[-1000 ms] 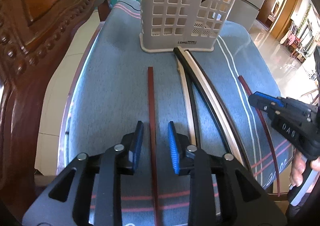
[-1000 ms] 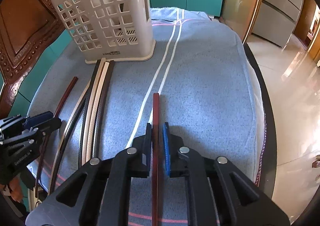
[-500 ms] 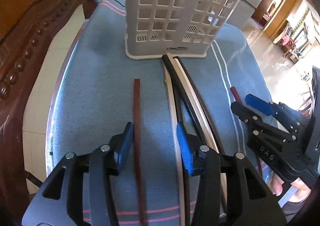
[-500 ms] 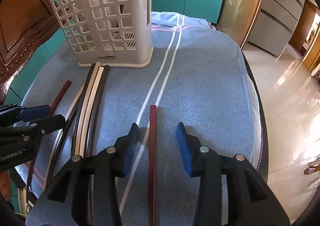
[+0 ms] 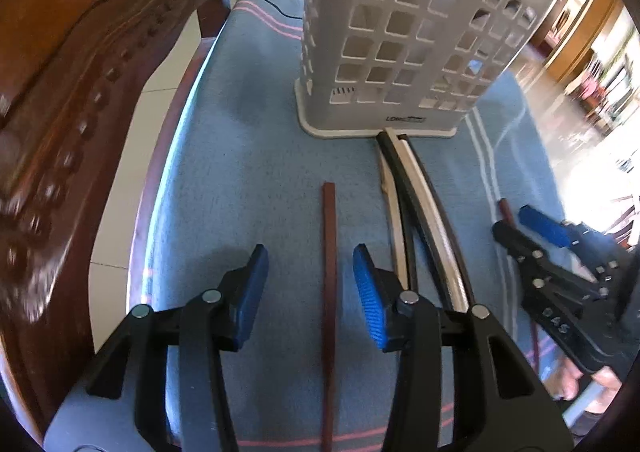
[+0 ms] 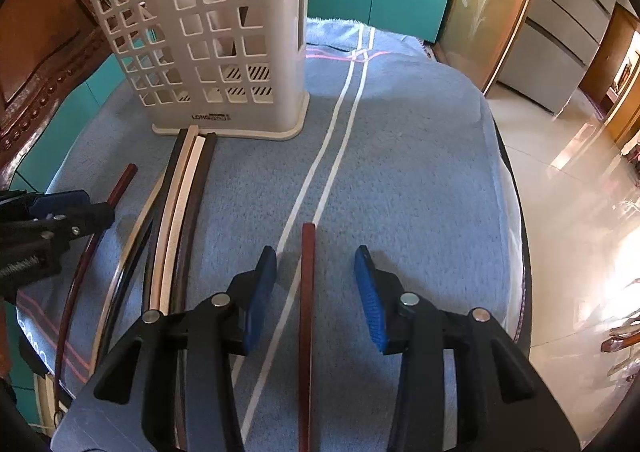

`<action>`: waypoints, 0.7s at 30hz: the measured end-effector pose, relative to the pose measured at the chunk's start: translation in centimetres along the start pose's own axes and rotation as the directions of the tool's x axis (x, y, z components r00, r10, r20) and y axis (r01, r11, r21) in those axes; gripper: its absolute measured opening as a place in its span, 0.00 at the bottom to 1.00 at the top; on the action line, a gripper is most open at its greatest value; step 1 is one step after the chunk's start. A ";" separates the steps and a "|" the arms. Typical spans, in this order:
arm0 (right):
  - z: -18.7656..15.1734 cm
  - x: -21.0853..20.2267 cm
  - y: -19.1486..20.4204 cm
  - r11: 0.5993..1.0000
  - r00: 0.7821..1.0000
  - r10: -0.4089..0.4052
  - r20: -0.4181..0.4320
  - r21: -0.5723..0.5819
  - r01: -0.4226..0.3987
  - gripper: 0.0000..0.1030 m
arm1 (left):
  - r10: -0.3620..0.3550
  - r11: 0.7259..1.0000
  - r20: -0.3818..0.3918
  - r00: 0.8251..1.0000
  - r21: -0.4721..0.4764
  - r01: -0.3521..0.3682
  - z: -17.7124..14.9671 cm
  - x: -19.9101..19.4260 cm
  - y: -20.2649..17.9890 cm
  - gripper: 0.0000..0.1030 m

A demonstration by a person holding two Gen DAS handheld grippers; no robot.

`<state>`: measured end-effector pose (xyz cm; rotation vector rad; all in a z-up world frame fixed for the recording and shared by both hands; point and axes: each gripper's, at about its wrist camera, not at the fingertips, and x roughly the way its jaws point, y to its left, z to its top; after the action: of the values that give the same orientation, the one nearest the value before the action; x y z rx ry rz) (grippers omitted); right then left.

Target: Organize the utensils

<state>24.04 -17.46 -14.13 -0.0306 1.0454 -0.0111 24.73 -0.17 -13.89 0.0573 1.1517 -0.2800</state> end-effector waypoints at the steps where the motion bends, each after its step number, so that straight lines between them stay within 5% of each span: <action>1: 0.3 0.1 0.0 1.000 1.000 0.007 -0.018 0.004 -0.007 0.35 | 0.028 0.999 -0.009 1.000 0.018 -0.028 0.3 0.3 -0.6 0.43; 4: 1.0 0.3 -0.2 0.999 0.998 0.037 -0.047 0.017 -0.037 0.10 | 0.073 0.996 -0.005 0.997 0.052 -0.072 0.5 0.6 -1.8 0.36; 8: 1.1 0.3 -0.4 0.996 0.995 0.090 -0.041 0.031 -0.089 0.07 | 0.051 0.997 -0.005 0.999 0.055 -0.050 0.7 0.7 -2.5 0.07; 15: 1.1 -6.1 -1.3 0.987 0.980 0.158 0.122 0.021 -0.162 0.07 | -0.042 0.999 0.112 0.993 0.005 0.042 1.0 -4.0 -1.4 0.07; 21: 0.8 -14.8 -2.1 0.979 0.937 0.200 0.287 -0.034 -0.199 0.07 | -0.090 0.996 0.271 0.959 0.046 0.080 0.7 -12.0 -1.6 0.07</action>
<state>17.28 -19.14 -0.85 0.0689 0.7514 0.1763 20.46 0.44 -2.53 -0.0012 0.8765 -0.3723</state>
